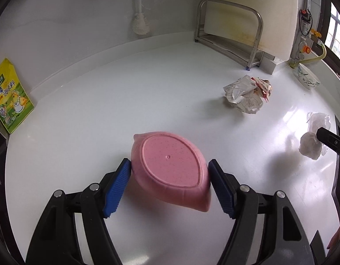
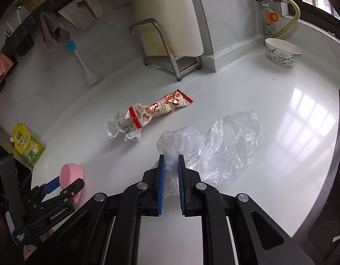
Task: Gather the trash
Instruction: 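Carry the pink bowl and plastic bag over the grey bin with both tools, then open both tools to drop the bowl and bag into the bin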
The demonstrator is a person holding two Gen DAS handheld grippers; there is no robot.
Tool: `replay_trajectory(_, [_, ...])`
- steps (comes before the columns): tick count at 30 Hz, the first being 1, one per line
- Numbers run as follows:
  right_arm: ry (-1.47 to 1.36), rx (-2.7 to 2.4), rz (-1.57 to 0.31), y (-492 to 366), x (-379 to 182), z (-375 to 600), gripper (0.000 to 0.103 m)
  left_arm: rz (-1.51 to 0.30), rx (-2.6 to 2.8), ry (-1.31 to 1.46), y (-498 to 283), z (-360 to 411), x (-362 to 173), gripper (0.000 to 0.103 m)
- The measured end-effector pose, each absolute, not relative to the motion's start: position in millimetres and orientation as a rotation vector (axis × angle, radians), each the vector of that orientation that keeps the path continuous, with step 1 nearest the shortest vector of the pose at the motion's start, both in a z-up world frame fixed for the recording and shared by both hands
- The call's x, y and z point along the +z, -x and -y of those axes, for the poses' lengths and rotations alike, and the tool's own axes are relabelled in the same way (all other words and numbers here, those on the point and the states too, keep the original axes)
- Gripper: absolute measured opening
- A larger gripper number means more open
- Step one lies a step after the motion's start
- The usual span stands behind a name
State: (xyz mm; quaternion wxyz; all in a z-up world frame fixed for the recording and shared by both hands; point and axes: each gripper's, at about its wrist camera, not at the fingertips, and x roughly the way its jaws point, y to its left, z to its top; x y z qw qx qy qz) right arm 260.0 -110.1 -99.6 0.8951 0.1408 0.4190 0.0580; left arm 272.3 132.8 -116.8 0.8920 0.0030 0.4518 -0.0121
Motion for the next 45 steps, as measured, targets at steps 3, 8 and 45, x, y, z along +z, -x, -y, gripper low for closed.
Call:
replay_trajectory(3, [-0.304, 0.13, -0.877, -236, -98, 111, 0.011, -0.924, -0.039, -0.006, -254, -127, -106, 0.07])
replay_trajectory(8, [-0.33, 0.15, -0.894, -195, -99, 115, 0.011, -0.904, -0.061, -0.029, -217, -107, -91, 0.07])
replay_trajectory(45, [-0.37, 0.257, -1.122, 63, -147, 177, 0.012, -1.038, -0.341, -0.145, 22, 28, -125, 0.07])
